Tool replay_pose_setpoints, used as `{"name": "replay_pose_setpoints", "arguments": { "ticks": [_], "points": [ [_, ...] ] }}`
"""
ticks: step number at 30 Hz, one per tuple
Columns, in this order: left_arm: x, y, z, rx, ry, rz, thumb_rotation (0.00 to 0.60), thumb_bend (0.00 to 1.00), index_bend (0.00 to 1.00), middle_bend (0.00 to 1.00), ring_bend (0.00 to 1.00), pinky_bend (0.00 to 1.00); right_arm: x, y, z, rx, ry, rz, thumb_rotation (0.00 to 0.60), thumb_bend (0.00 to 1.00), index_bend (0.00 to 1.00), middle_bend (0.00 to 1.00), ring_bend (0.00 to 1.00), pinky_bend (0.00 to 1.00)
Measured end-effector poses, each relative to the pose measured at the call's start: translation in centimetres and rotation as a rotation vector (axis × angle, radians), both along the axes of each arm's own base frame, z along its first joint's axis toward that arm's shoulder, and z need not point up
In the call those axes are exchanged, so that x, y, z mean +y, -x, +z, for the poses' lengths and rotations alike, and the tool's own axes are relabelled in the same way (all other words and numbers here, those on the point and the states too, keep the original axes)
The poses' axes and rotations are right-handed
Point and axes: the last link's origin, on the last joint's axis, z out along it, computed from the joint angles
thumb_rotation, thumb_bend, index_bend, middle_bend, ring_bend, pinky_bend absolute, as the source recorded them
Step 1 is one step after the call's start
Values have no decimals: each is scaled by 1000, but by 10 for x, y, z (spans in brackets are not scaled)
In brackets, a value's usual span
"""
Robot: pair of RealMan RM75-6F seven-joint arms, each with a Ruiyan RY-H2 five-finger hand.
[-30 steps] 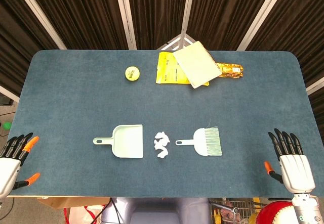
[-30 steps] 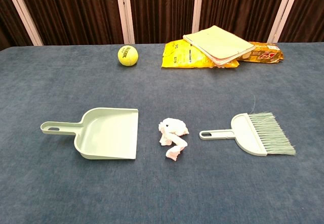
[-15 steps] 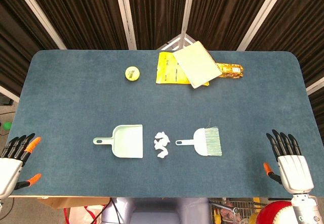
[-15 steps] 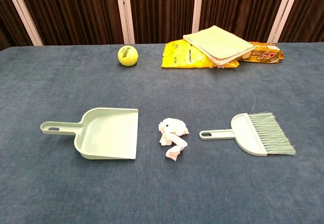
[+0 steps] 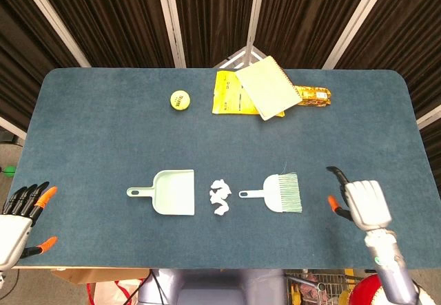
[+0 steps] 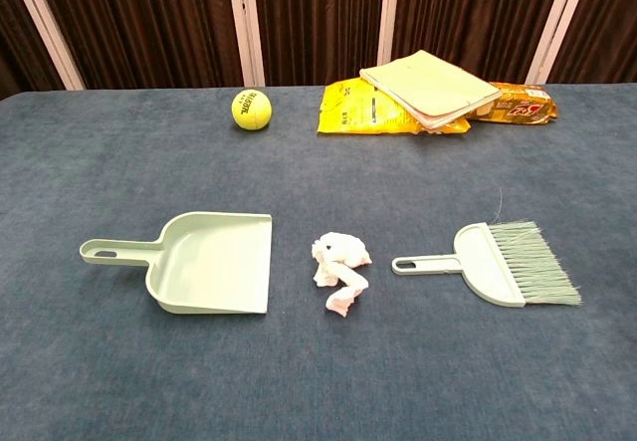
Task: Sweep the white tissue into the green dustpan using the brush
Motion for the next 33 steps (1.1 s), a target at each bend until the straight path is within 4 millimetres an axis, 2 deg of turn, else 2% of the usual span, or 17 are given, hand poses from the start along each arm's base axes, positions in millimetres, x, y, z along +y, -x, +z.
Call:
{"name": "replay_pose_setpoints", "arguments": {
  "ticks": [6, 10, 19, 25, 33],
  "points": [
    [1, 0, -1, 1, 3, 6, 600, 0, 0, 0, 0, 35, -22, -36, -39, 16, -90, -11, 600, 343, 346, 930, 934, 850],
    [1, 0, -2, 3, 8, 6, 600, 0, 0, 0, 0, 35, -24, -58, -61, 24, -142, 9, 600, 343, 364, 930, 934, 850],
    [3, 0, -3, 3, 16, 10, 600, 0, 0, 0, 0, 35, -26, -91, -112, 32, -236, 19, 600, 342, 366, 930, 934, 850],
    [3, 0, -3, 0, 18, 13, 600, 0, 0, 0, 0, 35, -31, -95, -133, 57, -254, -3, 600, 343, 366, 930, 934, 850],
    [3, 0, -3, 3, 20, 15, 600, 0, 0, 0, 0, 35, -31, -93, -148, 71, -268, -38, 600, 342, 366, 930, 934, 850]
  ]
}}
